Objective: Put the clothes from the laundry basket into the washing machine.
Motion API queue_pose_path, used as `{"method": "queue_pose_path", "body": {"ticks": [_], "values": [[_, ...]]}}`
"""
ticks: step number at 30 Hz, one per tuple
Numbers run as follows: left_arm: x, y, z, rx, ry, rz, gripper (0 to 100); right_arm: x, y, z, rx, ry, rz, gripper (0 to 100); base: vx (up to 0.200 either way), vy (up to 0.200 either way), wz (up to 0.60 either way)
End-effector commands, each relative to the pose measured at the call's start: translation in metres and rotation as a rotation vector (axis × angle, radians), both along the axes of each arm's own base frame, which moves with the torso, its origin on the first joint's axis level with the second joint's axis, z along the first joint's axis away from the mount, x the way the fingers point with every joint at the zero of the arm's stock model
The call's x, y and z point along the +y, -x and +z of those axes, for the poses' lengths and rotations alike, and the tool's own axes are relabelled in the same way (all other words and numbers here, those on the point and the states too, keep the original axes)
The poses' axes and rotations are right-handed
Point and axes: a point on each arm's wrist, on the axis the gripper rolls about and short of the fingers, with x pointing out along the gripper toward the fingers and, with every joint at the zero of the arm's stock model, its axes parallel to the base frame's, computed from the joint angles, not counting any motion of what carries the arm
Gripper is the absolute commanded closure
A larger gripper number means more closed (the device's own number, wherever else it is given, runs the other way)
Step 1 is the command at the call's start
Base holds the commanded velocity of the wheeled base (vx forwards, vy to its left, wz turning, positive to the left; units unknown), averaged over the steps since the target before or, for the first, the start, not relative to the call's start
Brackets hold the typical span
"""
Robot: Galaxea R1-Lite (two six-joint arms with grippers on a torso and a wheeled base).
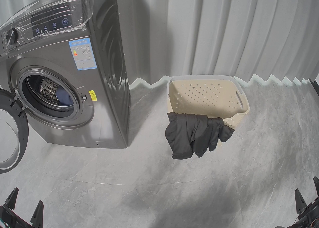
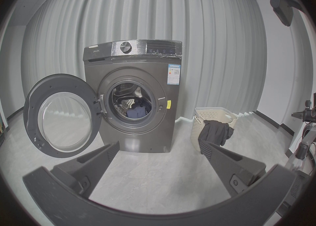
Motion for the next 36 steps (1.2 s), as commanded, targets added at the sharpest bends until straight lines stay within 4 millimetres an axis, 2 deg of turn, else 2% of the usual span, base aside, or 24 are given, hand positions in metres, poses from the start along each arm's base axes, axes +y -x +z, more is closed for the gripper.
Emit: {"method": "queue_pose_path", "body": {"ticks": [1,13,16,17,18,20,23,24,25,26,31,32,33,34,36], "values": [[0.000,0.000,-0.005,0.004,0.001,0.000,0,0.000,-0.001,-0.005,0.011,0.000,-0.001,0,0.000,0.000,0.00],[0.000,0.000,-0.005,0.006,0.001,-0.001,0,0.000,-0.001,-0.005,0.009,0.003,-0.004,0,0.133,0.000,0.00],[0.000,0.000,-0.005,0.006,0.002,-0.001,0,0.000,0.011,0.037,-0.169,0.000,-0.006,0,0.000,0.000,0.00],[0.000,0.000,-0.005,0.003,0.002,-0.001,0,0.000,0.013,0.043,-0.189,-0.001,-0.006,0,0.000,0.000,0.00],[0.000,0.000,-0.005,0.004,0.001,-0.001,0,-0.001,0.019,0.060,-0.218,0.002,-0.001,0,0.000,0.000,0.00],[0.000,0.000,-0.005,0.006,0.001,-0.001,0,0.000,0.018,0.068,-0.173,0.003,0.009,0,0.000,0.000,0.00],[0.000,0.000,-0.005,0.004,0.002,-0.001,0,0.000,0.011,0.067,-0.081,0.004,0.028,0,0.000,-0.133,0.00],[0.000,0.000,-0.005,0.004,0.002,-0.001,0,0.000,0.001,0.067,-0.002,0.000,0.065,0,0.000,-0.200,0.00],[0.000,0.000,-0.005,0.004,0.002,-0.001,0,0.000,0.001,0.067,-0.002,0.000,0.065,0,0.000,-0.200,0.00],[0.000,0.000,-0.005,0.004,0.002,0.000,0,0.001,-0.012,0.068,0.086,-0.002,0.105,0,0.000,-0.200,0.00],[0.000,0.000,-0.005,0.003,0.001,0.000,0,0.004,-0.044,0.079,0.212,0.002,0.153,0,0.000,-0.200,0.00],[0.000,0.000,-0.005,0.004,0.001,-0.001,0,0.004,-0.045,0.080,0.217,0.002,0.153,0,0.000,-0.200,0.00],[0.000,0.000,-0.005,0.003,0.001,0.000,0,0.005,-0.060,0.087,0.241,0.003,0.154,0,0.000,-0.200,0.00],[0.000,0.000,-0.005,0.004,0.001,0.000,0,0.005,-0.063,0.087,0.246,0.003,0.153,0,0.000,-0.200,0.00],[0.000,0.000,-0.005,0.004,-0.001,-0.001,0,0.008,-0.087,0.093,0.289,0.000,0.164,0,0.000,-0.200,0.00]]}}
